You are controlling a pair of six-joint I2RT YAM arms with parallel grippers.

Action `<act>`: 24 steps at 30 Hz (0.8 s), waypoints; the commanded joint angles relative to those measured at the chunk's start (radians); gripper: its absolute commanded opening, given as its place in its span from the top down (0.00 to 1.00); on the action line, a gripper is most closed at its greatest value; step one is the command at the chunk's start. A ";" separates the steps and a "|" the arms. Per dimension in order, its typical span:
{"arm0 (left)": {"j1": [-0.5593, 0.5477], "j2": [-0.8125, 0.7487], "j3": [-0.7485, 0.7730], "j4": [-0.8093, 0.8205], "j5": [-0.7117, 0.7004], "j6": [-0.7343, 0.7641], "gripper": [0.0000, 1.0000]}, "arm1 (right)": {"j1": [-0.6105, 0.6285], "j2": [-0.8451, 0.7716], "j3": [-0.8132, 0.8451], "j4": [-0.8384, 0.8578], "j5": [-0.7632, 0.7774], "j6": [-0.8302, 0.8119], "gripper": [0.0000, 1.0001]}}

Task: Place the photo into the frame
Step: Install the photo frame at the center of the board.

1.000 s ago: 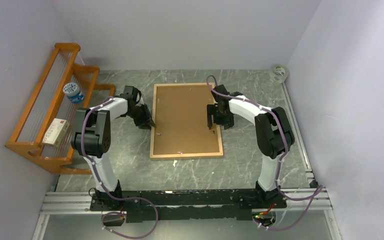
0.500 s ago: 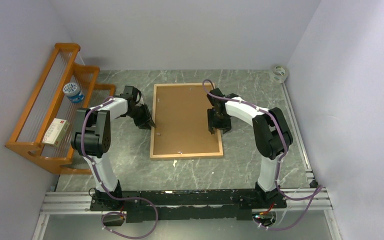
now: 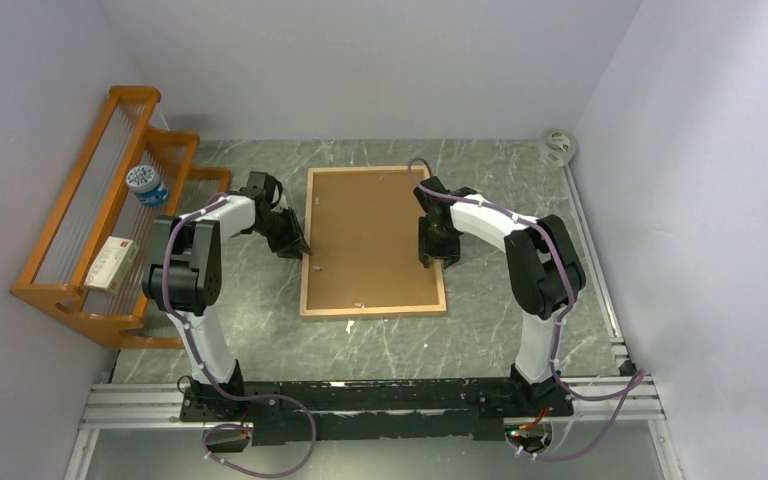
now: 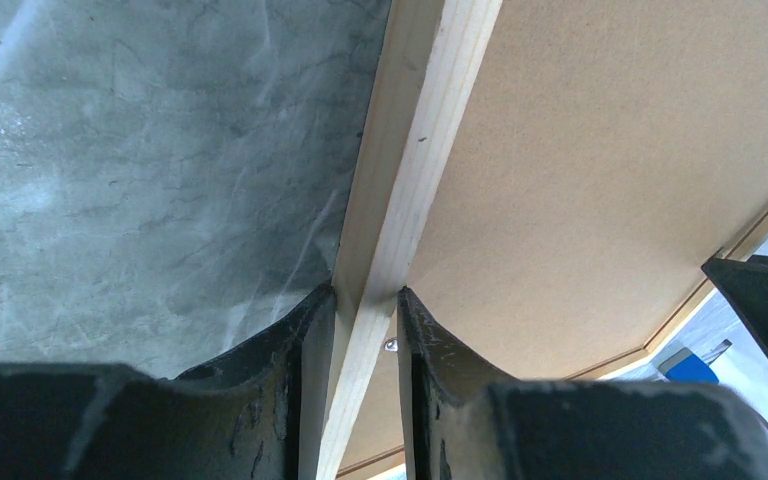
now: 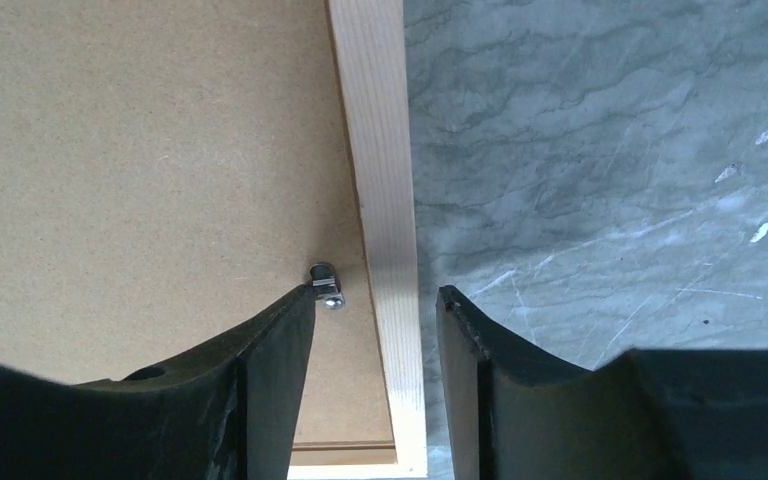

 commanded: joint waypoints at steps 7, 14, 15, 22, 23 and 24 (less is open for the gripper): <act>-0.009 0.028 -0.028 -0.033 0.001 -0.005 0.67 | -0.022 0.010 -0.045 0.060 0.024 0.063 0.42; -0.009 0.028 -0.031 -0.030 0.006 -0.004 0.67 | -0.031 -0.011 -0.067 0.084 0.017 0.082 0.63; -0.008 0.028 -0.031 -0.030 0.007 -0.004 0.67 | -0.034 -0.014 -0.071 0.087 0.014 0.086 0.65; -0.010 0.027 -0.036 -0.024 0.018 -0.009 0.68 | -0.041 -0.043 -0.101 0.122 -0.026 0.119 0.71; -0.009 0.027 -0.036 -0.025 0.018 -0.010 0.68 | -0.041 -0.046 -0.107 0.130 -0.040 0.123 0.71; -0.008 0.025 -0.037 -0.024 0.019 -0.010 0.68 | -0.040 -0.049 -0.114 0.139 -0.057 0.129 0.72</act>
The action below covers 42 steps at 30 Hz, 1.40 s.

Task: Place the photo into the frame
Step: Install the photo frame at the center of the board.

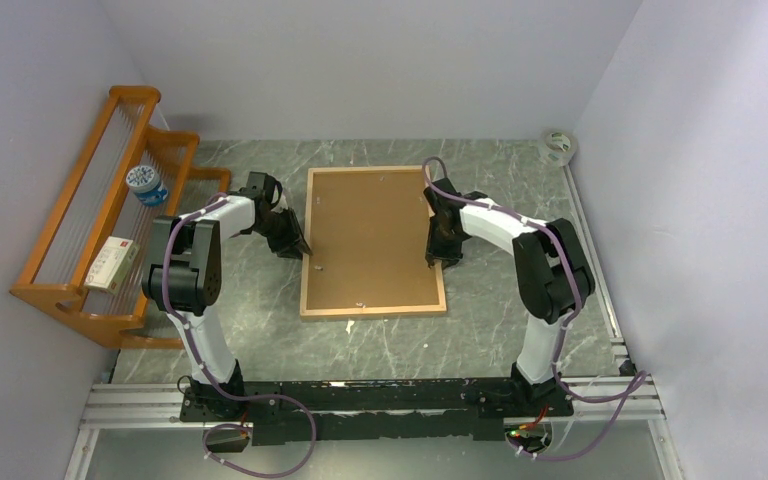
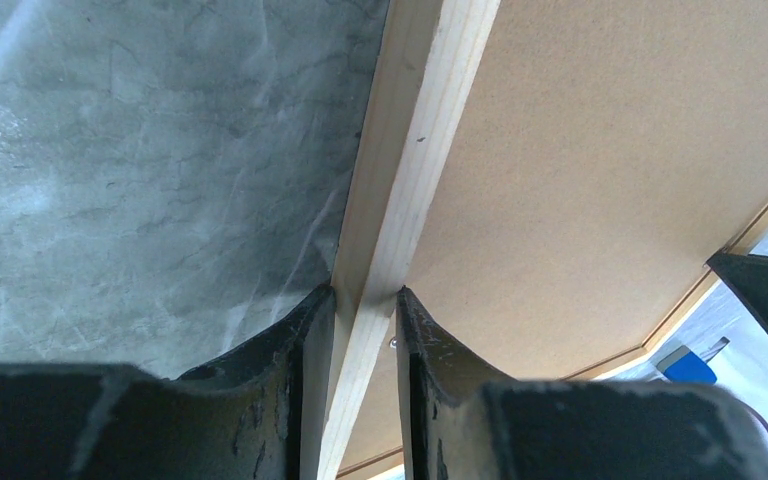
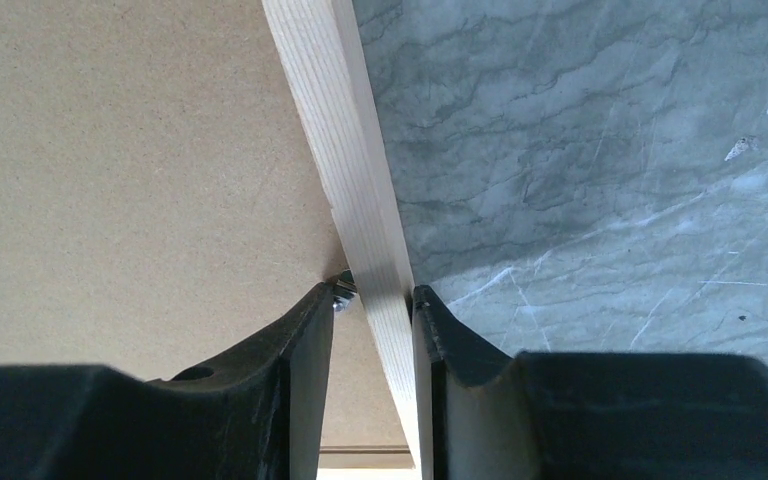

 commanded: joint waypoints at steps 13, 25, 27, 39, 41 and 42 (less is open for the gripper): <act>-0.010 0.022 -0.036 -0.028 0.019 -0.013 0.69 | -0.012 -0.034 -0.070 0.116 -0.028 0.112 0.52; -0.010 0.027 -0.038 -0.026 0.025 -0.016 0.69 | -0.012 -0.053 -0.072 0.075 0.044 0.126 0.62; -0.011 0.027 -0.038 -0.024 0.027 -0.016 0.69 | -0.012 -0.054 -0.074 0.073 0.048 0.126 0.65; -0.011 0.026 -0.036 -0.026 0.025 -0.019 0.69 | -0.013 -0.088 -0.116 0.120 -0.008 0.105 0.82; -0.010 0.022 -0.037 -0.025 0.022 -0.022 0.69 | -0.013 -0.112 -0.127 0.132 -0.008 0.105 0.86; -0.010 0.020 -0.038 -0.024 0.021 -0.023 0.69 | -0.013 -0.123 -0.127 0.135 -0.004 0.104 0.87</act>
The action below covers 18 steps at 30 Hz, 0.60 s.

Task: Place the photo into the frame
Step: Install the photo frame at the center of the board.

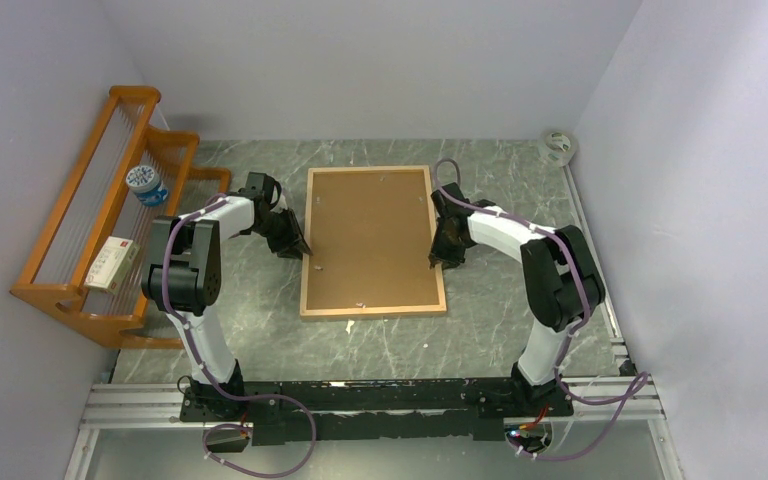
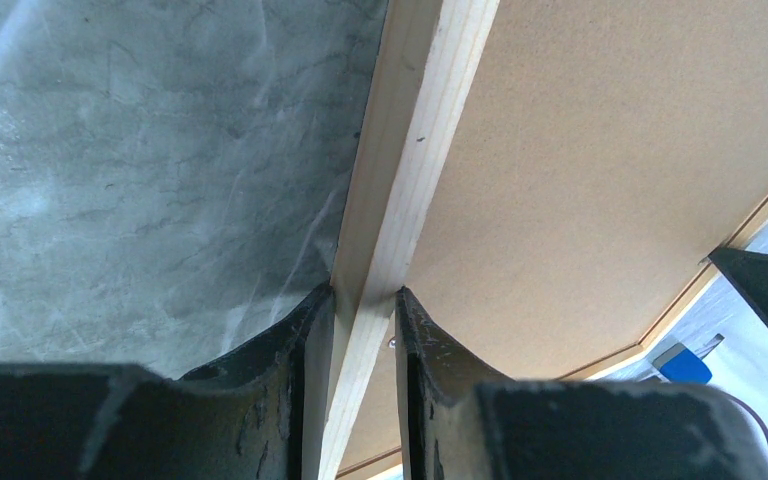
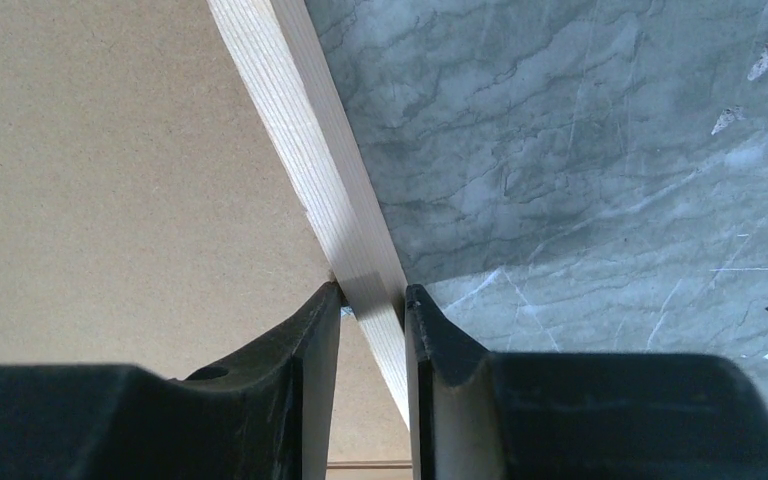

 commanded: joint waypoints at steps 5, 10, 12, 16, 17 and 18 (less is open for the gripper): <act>-0.014 0.015 -0.030 -0.029 0.007 -0.029 0.69 | -0.007 -0.085 0.003 0.026 0.046 -0.011 0.65; -0.014 0.010 -0.018 -0.030 0.005 -0.035 0.67 | -0.023 -0.070 0.077 0.029 0.102 -0.047 0.40; -0.014 0.009 -0.011 -0.035 0.002 -0.034 0.66 | -0.026 -0.037 0.135 0.022 0.119 -0.076 0.36; -0.011 0.011 0.013 -0.044 -0.002 -0.032 0.57 | -0.034 0.044 0.245 0.032 0.134 -0.152 0.33; -0.010 0.012 0.024 -0.047 0.000 -0.030 0.53 | -0.038 0.066 0.270 0.038 0.132 -0.168 0.33; -0.009 0.014 0.034 -0.049 0.000 -0.027 0.50 | -0.041 0.087 0.297 0.051 0.124 -0.182 0.33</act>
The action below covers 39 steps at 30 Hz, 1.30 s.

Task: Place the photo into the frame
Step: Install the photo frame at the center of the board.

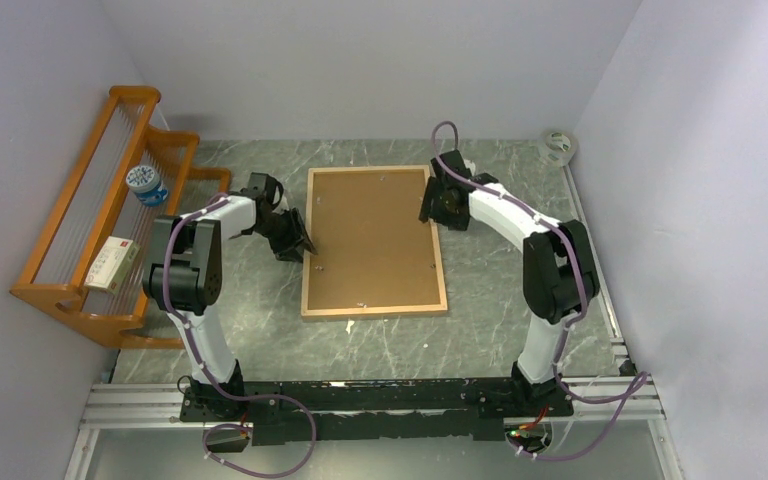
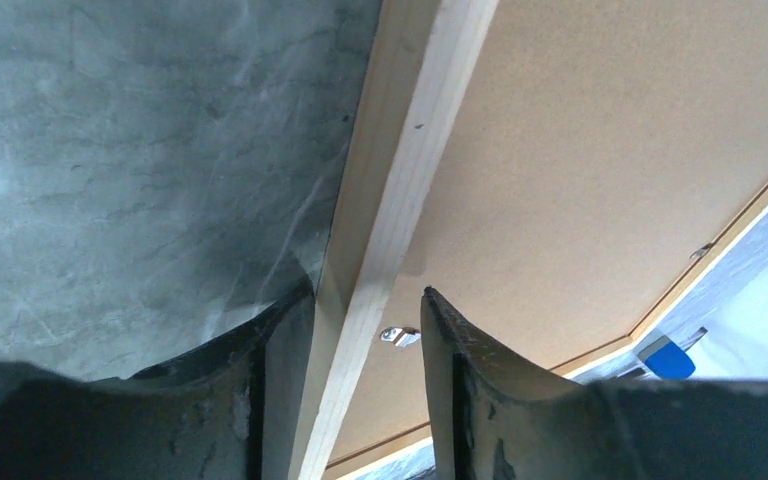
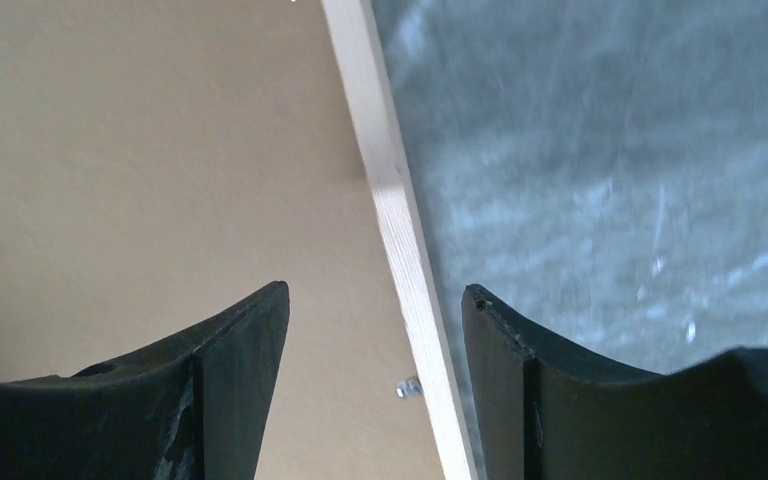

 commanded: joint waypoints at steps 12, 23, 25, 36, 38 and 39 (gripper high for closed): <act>0.013 0.085 0.128 -0.044 -0.015 0.049 0.40 | -0.036 0.383 0.477 0.035 -0.004 -0.224 0.29; 0.014 0.107 0.147 -0.078 0.008 0.056 0.50 | -0.037 0.481 0.553 0.040 0.015 -0.248 0.41; 0.014 0.108 0.148 -0.077 0.006 0.059 0.52 | -0.038 0.488 0.551 0.037 0.023 -0.247 0.46; 0.014 0.127 0.114 -0.048 0.014 0.056 0.56 | -0.046 0.515 0.546 0.046 0.040 -0.231 0.57; 0.014 0.128 0.109 -0.045 0.015 0.058 0.57 | -0.048 0.521 0.547 0.050 0.042 -0.231 0.56; 0.014 0.129 0.109 -0.045 0.016 0.058 0.57 | -0.049 0.525 0.547 0.051 0.039 -0.233 0.56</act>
